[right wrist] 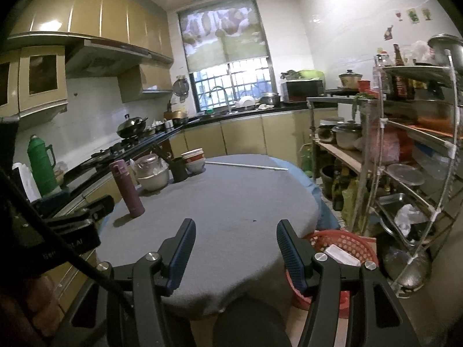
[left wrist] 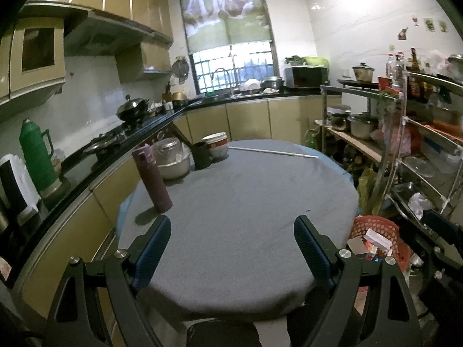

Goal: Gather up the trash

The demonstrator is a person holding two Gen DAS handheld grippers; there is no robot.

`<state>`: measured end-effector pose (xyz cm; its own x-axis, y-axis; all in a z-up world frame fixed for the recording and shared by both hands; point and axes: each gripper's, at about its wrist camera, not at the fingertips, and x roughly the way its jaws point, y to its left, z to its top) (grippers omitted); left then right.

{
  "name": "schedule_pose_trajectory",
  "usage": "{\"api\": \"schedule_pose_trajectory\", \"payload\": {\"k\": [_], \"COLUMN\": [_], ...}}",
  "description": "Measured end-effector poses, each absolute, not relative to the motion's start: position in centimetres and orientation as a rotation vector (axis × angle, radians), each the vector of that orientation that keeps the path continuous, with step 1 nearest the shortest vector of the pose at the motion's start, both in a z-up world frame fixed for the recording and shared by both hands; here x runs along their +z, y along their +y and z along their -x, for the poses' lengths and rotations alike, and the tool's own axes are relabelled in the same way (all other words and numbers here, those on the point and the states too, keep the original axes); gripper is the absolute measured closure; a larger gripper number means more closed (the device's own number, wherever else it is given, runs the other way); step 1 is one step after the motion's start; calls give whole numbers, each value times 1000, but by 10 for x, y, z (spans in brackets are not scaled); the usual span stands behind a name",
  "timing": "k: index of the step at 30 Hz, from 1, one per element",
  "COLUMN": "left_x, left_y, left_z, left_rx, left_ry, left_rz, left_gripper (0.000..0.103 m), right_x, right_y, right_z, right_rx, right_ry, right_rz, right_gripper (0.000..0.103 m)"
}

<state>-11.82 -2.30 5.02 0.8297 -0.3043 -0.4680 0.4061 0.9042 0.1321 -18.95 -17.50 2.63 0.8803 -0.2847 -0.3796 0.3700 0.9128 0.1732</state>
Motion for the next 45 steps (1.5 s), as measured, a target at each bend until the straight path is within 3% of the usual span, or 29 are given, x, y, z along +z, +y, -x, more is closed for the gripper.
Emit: {"api": "schedule_pose_trajectory", "payload": {"k": [45], "left_x": [42], "left_y": [-14], "left_z": [28], "left_rx": [-286], "left_ry": [555], "left_rz": [-160], "left_gripper": [16], "right_x": [37], "right_y": [-175], "right_z": [72], "right_rx": [-215], "right_ry": [437], "right_rz": [-195], "right_gripper": [41]}}
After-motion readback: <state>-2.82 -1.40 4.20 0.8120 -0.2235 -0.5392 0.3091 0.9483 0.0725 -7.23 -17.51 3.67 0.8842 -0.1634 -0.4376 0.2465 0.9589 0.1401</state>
